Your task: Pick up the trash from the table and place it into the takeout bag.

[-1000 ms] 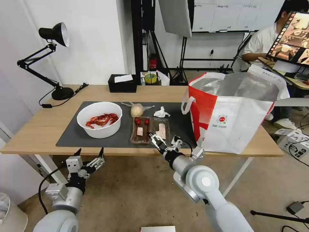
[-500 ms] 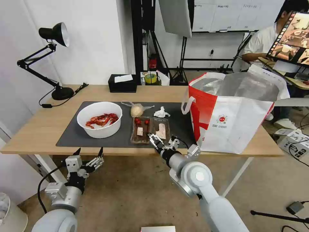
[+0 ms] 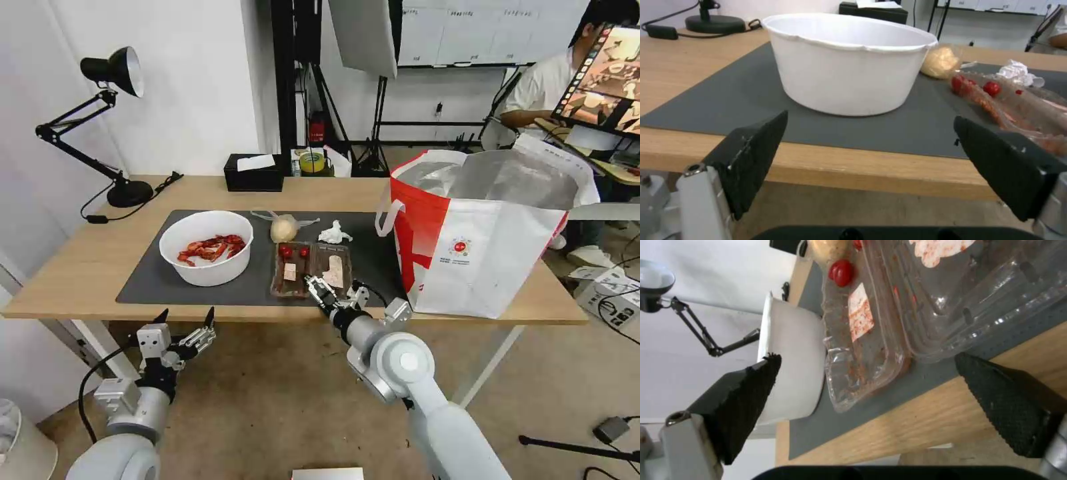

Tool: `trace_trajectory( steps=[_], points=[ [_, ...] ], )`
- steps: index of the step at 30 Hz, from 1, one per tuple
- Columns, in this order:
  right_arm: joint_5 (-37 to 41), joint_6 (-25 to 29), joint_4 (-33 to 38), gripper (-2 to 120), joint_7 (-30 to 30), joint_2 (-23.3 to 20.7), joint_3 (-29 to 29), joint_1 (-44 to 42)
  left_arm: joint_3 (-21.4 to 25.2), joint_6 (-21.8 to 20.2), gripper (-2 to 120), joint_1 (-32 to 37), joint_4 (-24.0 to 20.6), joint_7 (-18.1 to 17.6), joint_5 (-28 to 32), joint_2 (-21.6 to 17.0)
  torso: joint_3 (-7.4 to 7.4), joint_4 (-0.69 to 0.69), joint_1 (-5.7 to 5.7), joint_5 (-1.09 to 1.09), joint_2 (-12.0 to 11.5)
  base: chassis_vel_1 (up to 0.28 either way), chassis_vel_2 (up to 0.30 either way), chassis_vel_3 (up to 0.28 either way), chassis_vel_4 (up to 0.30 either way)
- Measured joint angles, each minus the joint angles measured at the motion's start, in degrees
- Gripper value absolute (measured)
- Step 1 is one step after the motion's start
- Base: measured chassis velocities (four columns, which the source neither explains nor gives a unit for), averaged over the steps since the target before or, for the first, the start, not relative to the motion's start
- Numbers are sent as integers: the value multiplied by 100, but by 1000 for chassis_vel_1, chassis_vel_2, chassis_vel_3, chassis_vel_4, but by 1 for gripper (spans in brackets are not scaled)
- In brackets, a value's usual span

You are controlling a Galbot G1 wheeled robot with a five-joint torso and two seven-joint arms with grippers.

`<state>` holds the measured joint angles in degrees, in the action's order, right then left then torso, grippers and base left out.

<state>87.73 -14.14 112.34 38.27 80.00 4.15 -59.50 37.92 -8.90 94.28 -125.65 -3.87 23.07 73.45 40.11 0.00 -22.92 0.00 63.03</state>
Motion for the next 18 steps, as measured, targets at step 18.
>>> trace_trajectory(
  steps=[18],
  points=[
    [-3,48,-47,100,119,176,21,8,25,15,100,34,-45,3,-8,0,0,0,0,0,0,0,0,0,0]
  ],
)
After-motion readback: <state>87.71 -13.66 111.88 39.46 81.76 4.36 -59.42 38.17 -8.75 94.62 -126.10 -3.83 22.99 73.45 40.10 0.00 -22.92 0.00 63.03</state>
